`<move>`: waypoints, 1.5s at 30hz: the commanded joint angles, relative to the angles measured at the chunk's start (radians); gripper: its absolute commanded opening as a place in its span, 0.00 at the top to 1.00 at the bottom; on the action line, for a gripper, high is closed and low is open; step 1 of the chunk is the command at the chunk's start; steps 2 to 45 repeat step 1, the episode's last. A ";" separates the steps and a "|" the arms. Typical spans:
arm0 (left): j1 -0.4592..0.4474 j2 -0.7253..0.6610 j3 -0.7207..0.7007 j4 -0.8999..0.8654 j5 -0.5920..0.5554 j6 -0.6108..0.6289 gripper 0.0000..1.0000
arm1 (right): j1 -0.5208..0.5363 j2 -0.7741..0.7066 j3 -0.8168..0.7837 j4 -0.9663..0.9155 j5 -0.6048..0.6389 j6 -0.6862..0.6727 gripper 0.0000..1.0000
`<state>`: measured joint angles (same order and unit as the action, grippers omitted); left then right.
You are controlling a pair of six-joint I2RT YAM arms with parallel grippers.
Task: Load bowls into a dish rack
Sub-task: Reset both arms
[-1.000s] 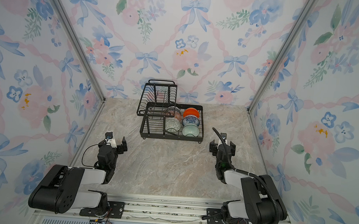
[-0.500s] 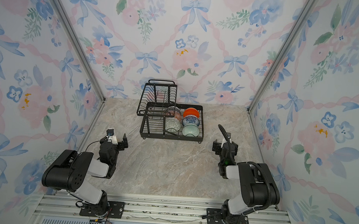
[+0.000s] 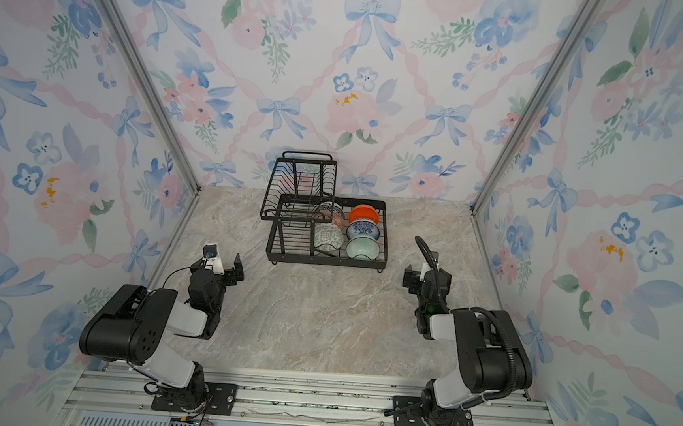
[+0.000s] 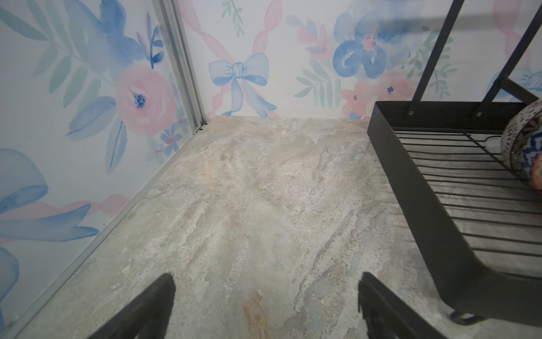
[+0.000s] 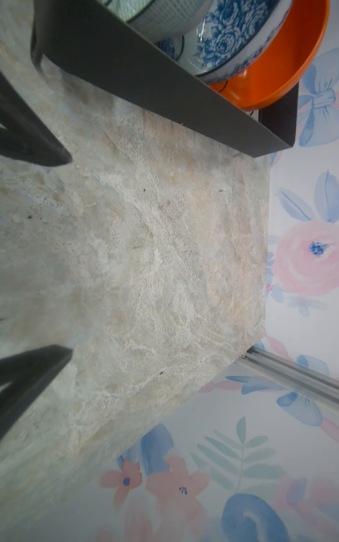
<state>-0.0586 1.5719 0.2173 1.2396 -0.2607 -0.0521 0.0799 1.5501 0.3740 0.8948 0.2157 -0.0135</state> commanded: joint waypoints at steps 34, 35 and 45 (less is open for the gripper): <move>-0.003 -0.002 0.008 0.003 0.000 0.004 0.02 | -0.005 -0.001 0.013 0.024 -0.009 0.019 0.03; -0.003 -0.002 0.008 0.003 0.000 0.004 0.02 | -0.005 -0.001 0.013 0.024 -0.009 0.019 0.03; -0.003 -0.002 0.008 0.003 0.000 0.004 0.02 | -0.005 -0.001 0.013 0.024 -0.009 0.019 0.03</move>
